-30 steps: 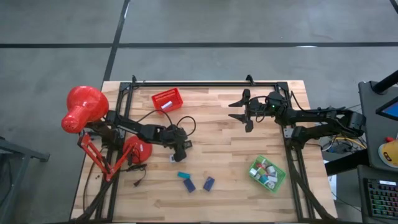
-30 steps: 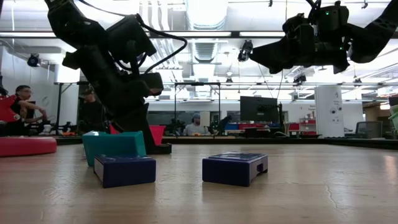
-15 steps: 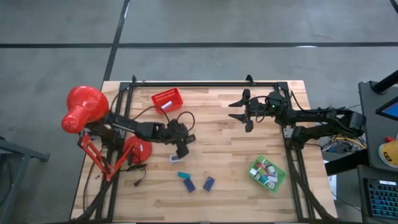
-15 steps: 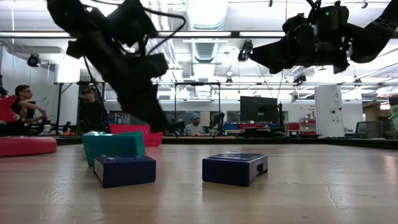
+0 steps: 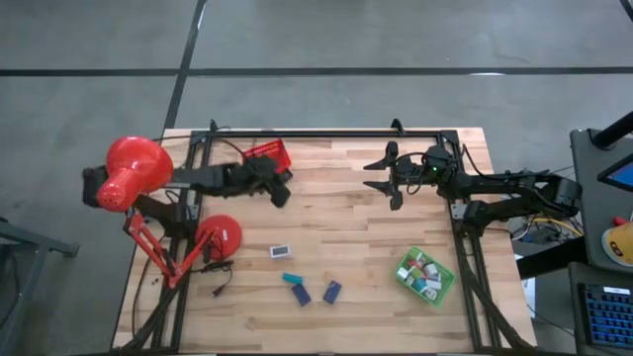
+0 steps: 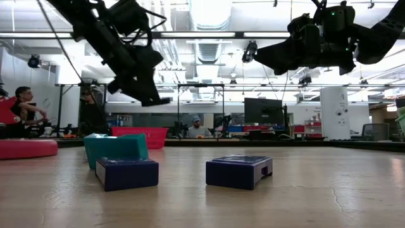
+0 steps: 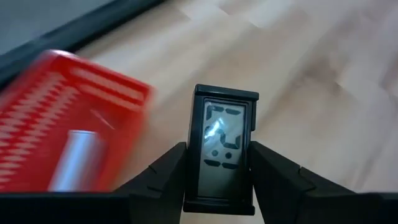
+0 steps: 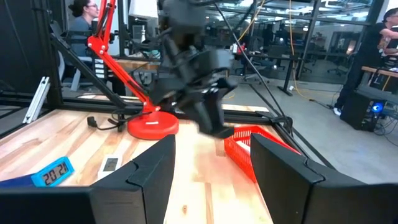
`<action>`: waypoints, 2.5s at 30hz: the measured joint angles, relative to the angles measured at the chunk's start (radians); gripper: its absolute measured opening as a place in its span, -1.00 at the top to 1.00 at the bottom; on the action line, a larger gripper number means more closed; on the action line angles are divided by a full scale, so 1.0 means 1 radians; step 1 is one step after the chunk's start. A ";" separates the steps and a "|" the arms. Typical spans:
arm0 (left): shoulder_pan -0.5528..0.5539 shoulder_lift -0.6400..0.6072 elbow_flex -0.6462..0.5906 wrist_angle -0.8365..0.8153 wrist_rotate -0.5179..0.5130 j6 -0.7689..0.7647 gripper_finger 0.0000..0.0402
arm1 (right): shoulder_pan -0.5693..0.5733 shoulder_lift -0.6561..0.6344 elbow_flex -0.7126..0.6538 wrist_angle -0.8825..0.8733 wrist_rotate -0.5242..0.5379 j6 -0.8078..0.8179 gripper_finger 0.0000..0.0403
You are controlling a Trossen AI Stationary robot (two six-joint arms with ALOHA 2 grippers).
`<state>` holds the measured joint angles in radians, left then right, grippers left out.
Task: Pick & Place Office items
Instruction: Put the black digital clock into the red bin, then put the white digital clock into the red bin
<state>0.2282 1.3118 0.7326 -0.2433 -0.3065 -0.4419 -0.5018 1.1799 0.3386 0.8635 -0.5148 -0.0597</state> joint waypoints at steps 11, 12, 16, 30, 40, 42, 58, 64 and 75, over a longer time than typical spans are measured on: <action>0.281 -0.101 -0.001 -0.117 0.119 0.075 0.20 | 0.000 0.000 0.000 0.000 0.000 0.000 -0.01; 0.301 -0.093 0.000 -0.116 0.129 0.083 0.20 | 0.000 0.000 0.000 0.000 0.000 0.000 -0.01; 0.370 -0.053 -0.002 -0.123 0.159 0.096 0.20 | 0.000 0.000 0.000 0.000 0.000 0.000 -0.01; 0.492 0.121 0.001 -0.128 0.243 0.201 0.20 | 0.000 0.000 0.000 0.000 0.000 0.000 -0.01; 0.516 0.155 0.011 -0.114 0.286 0.230 0.15 | 0.000 0.000 0.000 0.000 0.000 0.000 -0.01; 0.516 0.149 0.011 -0.120 0.303 0.238 0.07 | 0.000 0.000 0.000 0.000 0.000 0.000 -0.01; 0.516 0.144 0.025 -0.115 0.307 0.254 -0.33 | 0.000 0.000 0.000 0.000 0.000 0.000 -0.01; 0.487 0.137 0.059 -0.109 0.311 0.290 -0.33 | 0.000 0.000 0.000 0.000 0.000 0.000 -0.01; 0.256 0.056 0.080 -0.130 0.359 0.414 -0.32 | 0.000 0.000 0.000 0.000 0.000 0.000 -0.01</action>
<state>0.4839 1.3677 0.8131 -0.3737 0.0523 -0.0282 -0.5022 1.1801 0.3386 0.8635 -0.5148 -0.0597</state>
